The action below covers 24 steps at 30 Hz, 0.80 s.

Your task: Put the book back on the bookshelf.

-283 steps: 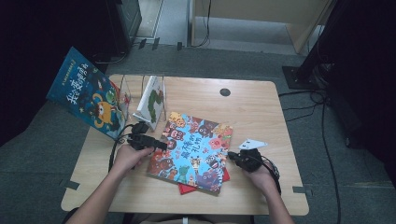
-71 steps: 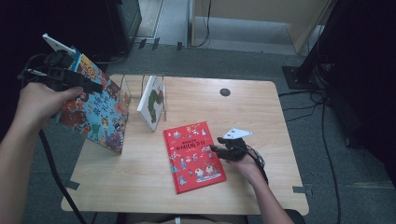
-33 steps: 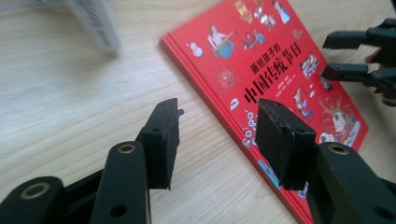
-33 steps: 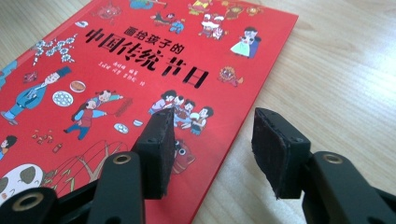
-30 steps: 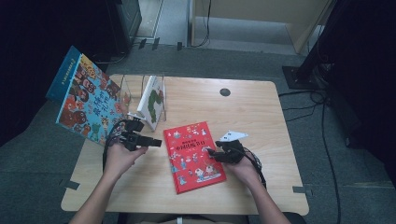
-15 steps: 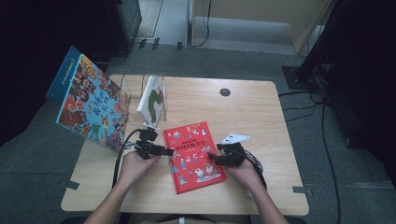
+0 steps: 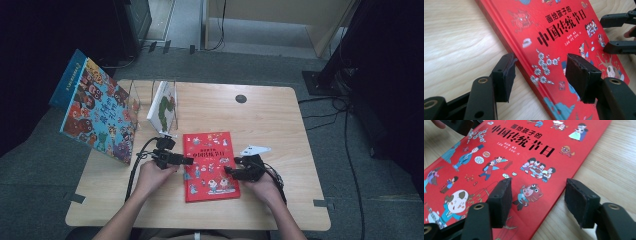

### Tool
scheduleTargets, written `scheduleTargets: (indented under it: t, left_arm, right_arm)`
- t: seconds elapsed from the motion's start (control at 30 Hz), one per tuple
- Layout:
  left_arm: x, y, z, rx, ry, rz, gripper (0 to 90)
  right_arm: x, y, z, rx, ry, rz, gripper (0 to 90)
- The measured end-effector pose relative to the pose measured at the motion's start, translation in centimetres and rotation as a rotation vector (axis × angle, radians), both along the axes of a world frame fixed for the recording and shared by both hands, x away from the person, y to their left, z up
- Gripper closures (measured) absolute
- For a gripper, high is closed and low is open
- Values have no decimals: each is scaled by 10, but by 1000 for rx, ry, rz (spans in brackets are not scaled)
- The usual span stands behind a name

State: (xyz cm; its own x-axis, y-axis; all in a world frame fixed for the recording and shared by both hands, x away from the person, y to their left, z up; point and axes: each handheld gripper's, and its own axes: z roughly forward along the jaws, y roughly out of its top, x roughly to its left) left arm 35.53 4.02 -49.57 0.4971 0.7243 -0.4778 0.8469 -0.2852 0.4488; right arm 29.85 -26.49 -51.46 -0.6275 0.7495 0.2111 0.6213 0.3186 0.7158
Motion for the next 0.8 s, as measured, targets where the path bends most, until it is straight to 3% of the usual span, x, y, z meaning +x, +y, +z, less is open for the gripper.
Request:
scheduleTargets:
  t: [0.47, 0.7, 0.8]
  left_arm:
    - [1, -13, 0, -2, 10, -5, 417]
    - [5, -9, -5, -88, 34, 2, 421]
    - [2, -10, -5, -71, 23, -18, 419]
  right_arm:
    - [5, -12, 1, -16, -9, -24, 380]
    - [9, -18, 1, -18, -9, -39, 386]
    - [8, -16, 2, -24, -10, -52, 392]
